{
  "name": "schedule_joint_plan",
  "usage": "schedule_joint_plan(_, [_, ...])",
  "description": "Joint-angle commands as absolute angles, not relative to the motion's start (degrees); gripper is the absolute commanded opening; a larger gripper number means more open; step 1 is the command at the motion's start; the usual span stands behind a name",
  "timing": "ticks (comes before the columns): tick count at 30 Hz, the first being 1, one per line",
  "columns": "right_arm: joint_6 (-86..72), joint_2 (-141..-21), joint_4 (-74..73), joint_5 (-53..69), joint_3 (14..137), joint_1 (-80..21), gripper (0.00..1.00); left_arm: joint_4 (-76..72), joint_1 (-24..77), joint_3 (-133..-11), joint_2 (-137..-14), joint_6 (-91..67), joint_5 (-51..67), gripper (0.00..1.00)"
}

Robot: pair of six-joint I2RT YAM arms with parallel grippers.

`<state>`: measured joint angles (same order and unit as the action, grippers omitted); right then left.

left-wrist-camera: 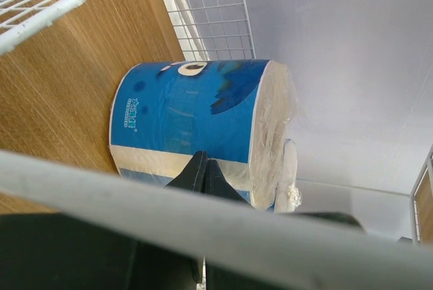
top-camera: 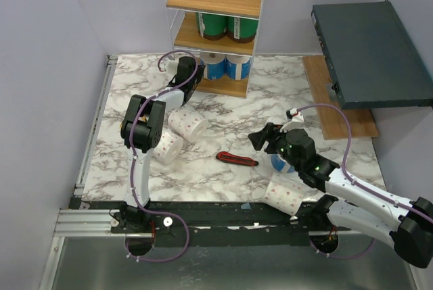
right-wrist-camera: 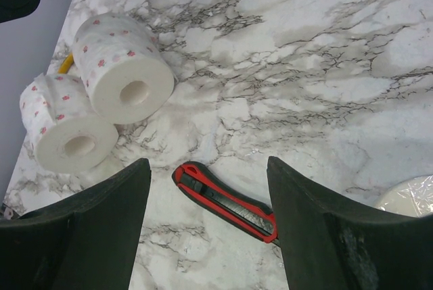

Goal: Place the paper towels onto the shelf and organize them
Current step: Adjust the paper towel on the shelf.

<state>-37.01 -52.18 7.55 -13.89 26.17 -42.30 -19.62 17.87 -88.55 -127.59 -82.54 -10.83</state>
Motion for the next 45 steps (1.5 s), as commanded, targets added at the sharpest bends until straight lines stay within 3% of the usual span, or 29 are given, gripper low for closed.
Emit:
schedule_joint_plan(1, [-36.2,-52.7,7.0,-15.3,27.3,-42.5,0.73,-19.8,20.4,-89.6,-129.4,-82.6,-4.7,0.0])
schedule_joint_plan(17, [-36.3,-51.1,6.2,-15.6,27.5,-42.5,0.73,-22.6,20.5,-85.0,-123.1,-80.7,-4.4,0.0])
schedule_joint_plan(30, [-36.6,-49.6,5.9,-16.1,28.1,-42.5,0.73,-29.3,20.6,-64.1,-102.2,-77.8,-3.0,0.0])
schedule_joint_plan(36, [-37.1,-49.5,4.2,-15.0,29.3,-42.5,0.73,-24.6,22.7,-51.0,-86.5,-71.2,-5.1,0.05])
schedule_joint_plan(45, [-39.3,-48.6,0.2,-19.2,31.0,-42.4,0.76,-6.2,28.2,-39.5,-62.0,-55.7,-15.1,0.25])
